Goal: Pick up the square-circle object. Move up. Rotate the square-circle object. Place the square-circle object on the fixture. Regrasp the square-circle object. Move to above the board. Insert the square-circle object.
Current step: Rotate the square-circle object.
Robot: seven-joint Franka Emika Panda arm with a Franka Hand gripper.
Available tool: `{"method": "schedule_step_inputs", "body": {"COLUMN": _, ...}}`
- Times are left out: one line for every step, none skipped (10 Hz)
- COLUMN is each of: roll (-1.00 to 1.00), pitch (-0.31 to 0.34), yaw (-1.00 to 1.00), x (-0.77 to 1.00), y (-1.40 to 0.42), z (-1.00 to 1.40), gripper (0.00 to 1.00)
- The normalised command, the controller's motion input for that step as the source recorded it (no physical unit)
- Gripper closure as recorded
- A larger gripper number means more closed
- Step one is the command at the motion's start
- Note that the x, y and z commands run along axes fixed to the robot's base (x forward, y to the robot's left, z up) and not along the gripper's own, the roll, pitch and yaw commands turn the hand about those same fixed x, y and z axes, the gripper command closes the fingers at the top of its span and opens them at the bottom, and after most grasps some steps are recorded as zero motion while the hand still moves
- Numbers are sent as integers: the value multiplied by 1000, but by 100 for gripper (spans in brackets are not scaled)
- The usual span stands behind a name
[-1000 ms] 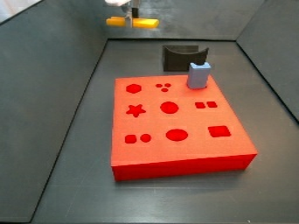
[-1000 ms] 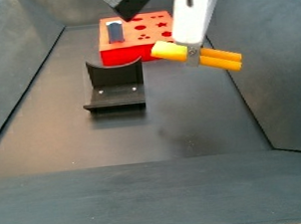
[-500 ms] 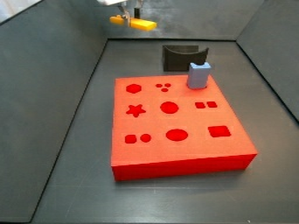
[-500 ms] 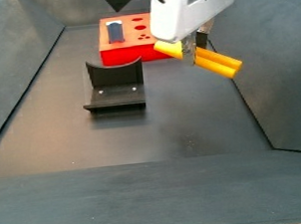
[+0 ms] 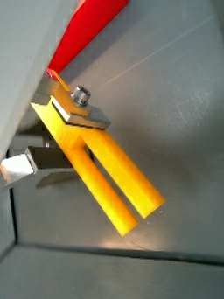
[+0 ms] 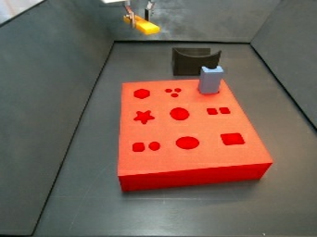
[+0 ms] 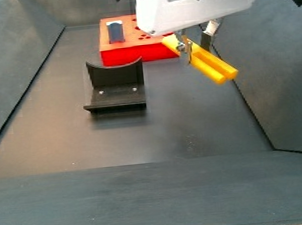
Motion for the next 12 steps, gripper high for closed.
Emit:
{"method": "schedule_step_inputs", "body": {"roll": -10, "pitch": -9, "yaw": -1000, "x": 9, "y": 13, "z": -9, "gripper": 100}}
{"method": "schedule_step_inputs", "body": {"roll": -12, "pitch": -11, "yaw": -1000, "x": 9, "y": 13, "z": -9, "gripper": 100}}
{"method": "schedule_step_inputs", "body": {"roll": -15, "pitch": -12, "yaw": -1000, "x": 9, "y": 14, "z": -9, "gripper": 100}}
{"method": "schedule_step_inputs", "body": {"roll": -20, "pitch": -17, "yaw": -1000, "x": 9, "y": 14, "z": -9, "gripper": 100}}
{"method": "schedule_step_inputs", "body": {"roll": -21, "pitch": -18, "yaw": -907, "x": 9, "y": 14, "z": -9, "gripper": 100}}
{"method": "schedule_step_inputs", "body": {"roll": -21, "pitch": -18, "yaw": -511, "x": 9, "y": 14, "z": -9, "gripper": 100}}
{"method": "schedule_step_inputs", "body": {"roll": -21, "pitch": -17, "yaw": -391, "x": 9, "y": 14, "z": -9, "gripper": 100}}
{"method": "schedule_step_inputs", "body": {"roll": 0, "pitch": 0, "yaw": 0, "x": 0, "y": 0, "z": -1000, "gripper": 100}}
{"method": "schedule_step_inputs", "body": {"roll": 0, "pitch": -6, "yaw": 37, "x": 4, "y": 0, "z": -1000, "gripper": 100}}
{"method": "schedule_step_inputs", "body": {"roll": -14, "pitch": -28, "yaw": 44, "x": 17, "y": -1, "z": -1000, "gripper": 100}}
{"method": "schedule_step_inputs", "body": {"roll": -32, "pitch": -33, "yaw": 41, "x": 20, "y": -3, "z": -1000, "gripper": 100}}
{"method": "schedule_step_inputs", "body": {"roll": -57, "pitch": -44, "yaw": 31, "x": 28, "y": 1, "z": -1000, "gripper": 100}}
